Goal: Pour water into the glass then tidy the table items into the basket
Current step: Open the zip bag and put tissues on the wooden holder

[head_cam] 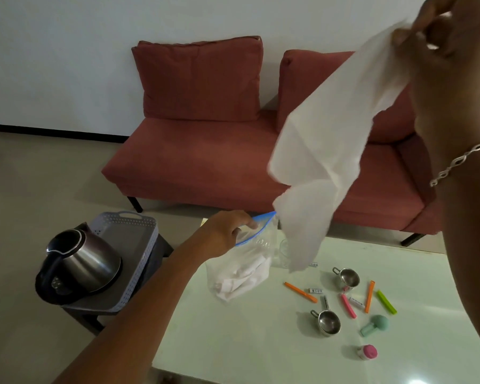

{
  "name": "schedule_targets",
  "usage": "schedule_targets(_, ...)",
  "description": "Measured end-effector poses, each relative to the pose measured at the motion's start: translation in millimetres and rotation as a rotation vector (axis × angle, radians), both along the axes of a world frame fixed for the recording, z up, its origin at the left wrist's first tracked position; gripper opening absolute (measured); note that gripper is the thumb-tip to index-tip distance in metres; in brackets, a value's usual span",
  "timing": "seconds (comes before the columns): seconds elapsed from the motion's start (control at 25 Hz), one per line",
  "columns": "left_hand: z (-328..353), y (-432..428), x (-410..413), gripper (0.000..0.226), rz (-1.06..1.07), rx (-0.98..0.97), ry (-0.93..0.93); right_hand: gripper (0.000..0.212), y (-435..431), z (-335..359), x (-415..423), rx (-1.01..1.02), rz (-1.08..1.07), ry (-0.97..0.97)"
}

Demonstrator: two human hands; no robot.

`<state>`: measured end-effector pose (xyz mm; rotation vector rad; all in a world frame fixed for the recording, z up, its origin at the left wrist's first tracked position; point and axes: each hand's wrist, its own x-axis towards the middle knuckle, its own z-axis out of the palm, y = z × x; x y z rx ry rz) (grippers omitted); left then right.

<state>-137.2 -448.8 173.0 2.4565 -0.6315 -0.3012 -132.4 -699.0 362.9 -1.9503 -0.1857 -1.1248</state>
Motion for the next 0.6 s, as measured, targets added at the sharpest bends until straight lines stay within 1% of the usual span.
schedule_targets(0.08,-3,1,0,0.036,-0.021,0.013,-0.025,0.013,-12,7,6,0.025,-0.105,0.052)
schedule_targets(0.12,-4,1,0,0.036,-0.030,0.013,-0.035,0.014,-15,9,8,0.022,-0.128,0.070)
schedule_targets(0.16,-4,0,0,0.036,-0.034,0.005,-0.036,0.020,-17,9,9,0.002,-0.128,0.070)
schedule_targets(0.24,-4,0,0,0.036,-0.029,-0.029,-0.034,0.028,-15,1,7,-0.067,-0.087,0.086)
schedule_targets(0.36,-1,2,-1,0.038,-0.029,-0.054,-0.049,0.034,-11,-27,4,-0.194,-0.059,0.198)
schedule_targets(0.6,22,7,-5,0.043,-0.058,-0.151,-0.092,0.030,0,-88,0,-0.403,0.111,0.474)
